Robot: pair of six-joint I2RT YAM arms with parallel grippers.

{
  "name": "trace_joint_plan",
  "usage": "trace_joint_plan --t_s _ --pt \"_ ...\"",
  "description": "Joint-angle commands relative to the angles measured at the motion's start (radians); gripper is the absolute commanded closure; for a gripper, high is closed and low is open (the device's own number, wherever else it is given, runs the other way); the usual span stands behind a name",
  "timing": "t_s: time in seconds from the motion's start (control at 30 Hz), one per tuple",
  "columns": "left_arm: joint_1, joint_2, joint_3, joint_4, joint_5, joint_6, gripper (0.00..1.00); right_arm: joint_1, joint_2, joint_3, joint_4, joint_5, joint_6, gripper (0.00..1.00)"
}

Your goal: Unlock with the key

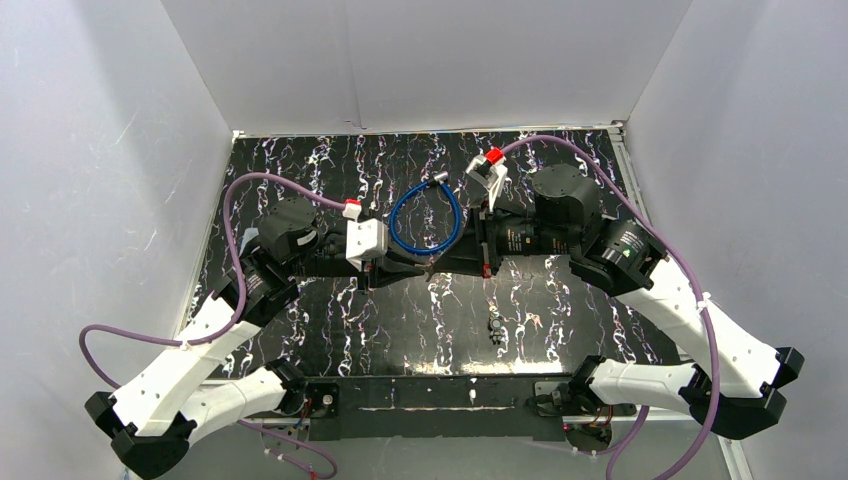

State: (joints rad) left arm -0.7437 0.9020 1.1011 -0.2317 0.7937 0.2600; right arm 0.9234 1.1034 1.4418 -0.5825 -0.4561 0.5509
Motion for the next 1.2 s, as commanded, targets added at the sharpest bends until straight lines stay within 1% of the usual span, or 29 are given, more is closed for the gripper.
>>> trace_joint_plan --t_s 0.0,0.2,0.33,0.63,1.0,1.17 --pt "-0.005 -0.011 0.015 0.024 0.025 -0.051 0.85 0.002 -0.022 -0.001 0.062 -0.019 0.010 0.99" --pt "-0.005 -0.013 0.003 0.025 0.058 -0.070 0.81 0.002 -0.025 -0.006 0.077 -0.021 0.022 0.99" --pt "-0.008 -0.016 -0.006 0.025 0.057 -0.076 0.79 0.002 -0.026 -0.004 0.080 -0.023 0.025 0.99" --pt "-0.010 -0.023 -0.028 0.020 0.045 -0.052 0.71 0.002 -0.029 -0.011 0.083 -0.023 0.030 0.99" --pt "-0.012 -0.014 -0.028 0.027 0.031 -0.033 0.72 0.002 -0.019 0.008 0.080 -0.031 0.032 0.99" --pt "-0.014 -0.004 -0.029 0.038 0.020 -0.032 0.76 0.002 -0.017 0.015 0.075 -0.034 0.030 0.99"
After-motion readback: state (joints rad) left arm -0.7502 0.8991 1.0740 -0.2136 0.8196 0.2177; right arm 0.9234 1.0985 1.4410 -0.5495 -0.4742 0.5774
